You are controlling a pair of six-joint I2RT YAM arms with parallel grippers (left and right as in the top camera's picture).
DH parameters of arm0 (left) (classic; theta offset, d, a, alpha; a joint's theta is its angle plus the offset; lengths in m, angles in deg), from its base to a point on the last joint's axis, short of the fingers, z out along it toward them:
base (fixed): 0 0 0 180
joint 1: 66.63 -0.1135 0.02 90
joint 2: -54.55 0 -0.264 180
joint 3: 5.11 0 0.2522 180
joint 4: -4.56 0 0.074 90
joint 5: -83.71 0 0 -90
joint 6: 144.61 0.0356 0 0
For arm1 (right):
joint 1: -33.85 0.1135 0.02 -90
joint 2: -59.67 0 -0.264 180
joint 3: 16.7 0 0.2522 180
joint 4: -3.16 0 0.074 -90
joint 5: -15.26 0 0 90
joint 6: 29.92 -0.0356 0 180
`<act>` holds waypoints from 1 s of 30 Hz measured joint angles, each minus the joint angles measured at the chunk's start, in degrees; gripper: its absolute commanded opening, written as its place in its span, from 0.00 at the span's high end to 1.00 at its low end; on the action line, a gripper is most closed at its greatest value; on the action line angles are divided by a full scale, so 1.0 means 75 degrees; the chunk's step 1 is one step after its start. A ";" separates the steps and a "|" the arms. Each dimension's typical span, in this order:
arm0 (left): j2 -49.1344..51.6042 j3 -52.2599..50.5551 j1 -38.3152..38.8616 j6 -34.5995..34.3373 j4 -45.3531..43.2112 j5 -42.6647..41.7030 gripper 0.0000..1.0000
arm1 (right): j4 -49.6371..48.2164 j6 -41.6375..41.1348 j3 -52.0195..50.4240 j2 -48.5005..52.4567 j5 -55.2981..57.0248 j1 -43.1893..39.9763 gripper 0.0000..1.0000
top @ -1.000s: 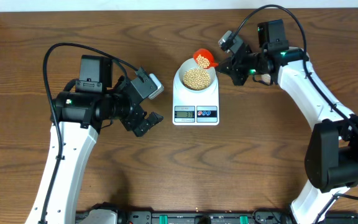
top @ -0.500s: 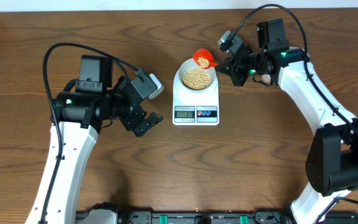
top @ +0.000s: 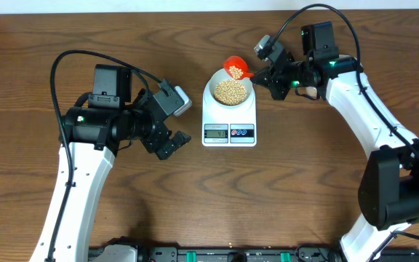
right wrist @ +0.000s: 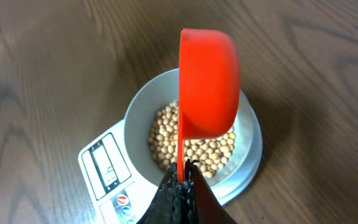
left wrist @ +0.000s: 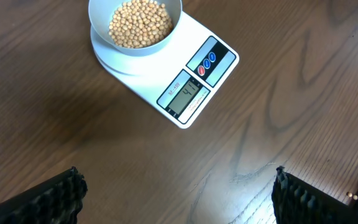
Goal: Scoop item into bowl and weigh 50g on scale
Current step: 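Hold the scoop tilted over the bowl to empty it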
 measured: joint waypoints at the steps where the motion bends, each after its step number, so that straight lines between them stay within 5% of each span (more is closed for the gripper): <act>1: 0.0000 0.0000 0.0000 0.0000 0.0000 0.0000 0.02 | 0.0050 0.0000 0.0000 -0.0009 0.0052 0.0017 0.99; 30: 0.0000 0.0000 0.0000 0.0000 0.0000 0.0000 0.02 | 0.0029 0.0000 0.0000 -0.0020 0.0449 0.0114 0.99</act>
